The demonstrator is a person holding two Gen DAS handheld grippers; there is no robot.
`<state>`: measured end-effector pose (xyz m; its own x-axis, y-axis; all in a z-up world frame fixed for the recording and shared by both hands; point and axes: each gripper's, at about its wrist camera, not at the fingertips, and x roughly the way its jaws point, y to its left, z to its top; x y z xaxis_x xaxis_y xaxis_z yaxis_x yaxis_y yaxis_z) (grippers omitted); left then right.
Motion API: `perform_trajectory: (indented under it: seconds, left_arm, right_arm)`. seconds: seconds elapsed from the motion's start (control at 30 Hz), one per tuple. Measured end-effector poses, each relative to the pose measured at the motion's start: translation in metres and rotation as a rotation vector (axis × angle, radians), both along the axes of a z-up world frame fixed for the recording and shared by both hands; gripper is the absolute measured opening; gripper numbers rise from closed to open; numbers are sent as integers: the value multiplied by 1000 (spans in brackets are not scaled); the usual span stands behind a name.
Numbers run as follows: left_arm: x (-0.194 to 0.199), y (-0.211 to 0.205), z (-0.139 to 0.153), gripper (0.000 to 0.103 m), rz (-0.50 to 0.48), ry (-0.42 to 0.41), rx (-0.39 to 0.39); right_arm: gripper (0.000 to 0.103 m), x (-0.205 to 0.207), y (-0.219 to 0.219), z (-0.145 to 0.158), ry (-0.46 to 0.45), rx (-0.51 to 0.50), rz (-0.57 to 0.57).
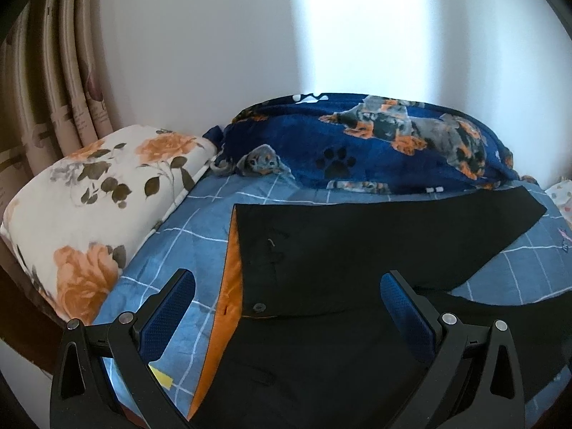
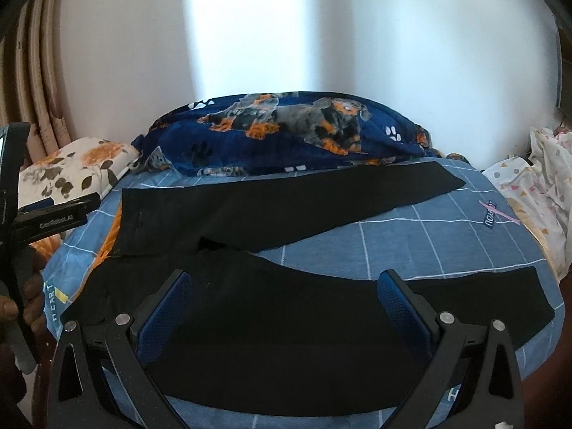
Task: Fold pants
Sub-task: 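Move both tools toward the black pants lying on the bed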
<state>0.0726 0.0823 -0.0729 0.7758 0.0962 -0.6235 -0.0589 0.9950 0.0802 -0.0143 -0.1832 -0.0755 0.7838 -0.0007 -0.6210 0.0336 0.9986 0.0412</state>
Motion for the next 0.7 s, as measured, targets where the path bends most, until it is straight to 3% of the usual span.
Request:
perform_trajectory:
  seconds: [0.3, 0.4, 0.47, 0.6, 0.7]
  left_arm:
    - [20, 4, -14, 103, 9, 42, 1]
    - [40, 12, -26, 103, -15, 103, -26]
    - [59, 28, -36, 103, -41, 165, -111]
    - [94, 71, -57, 103, -65, 199, -282]
    - [128, 105, -73, 103, -17, 243, -324]
  right_arm:
    - [103, 11, 6, -13, 36, 1, 13]
    - [103, 13, 6, -19, 51, 1, 12]
    - [103, 17, 5, -23, 60, 4, 11]
    - [103, 22, 2, -31, 77, 11, 6]
    - [103, 29, -2, -40, 102, 19, 0]
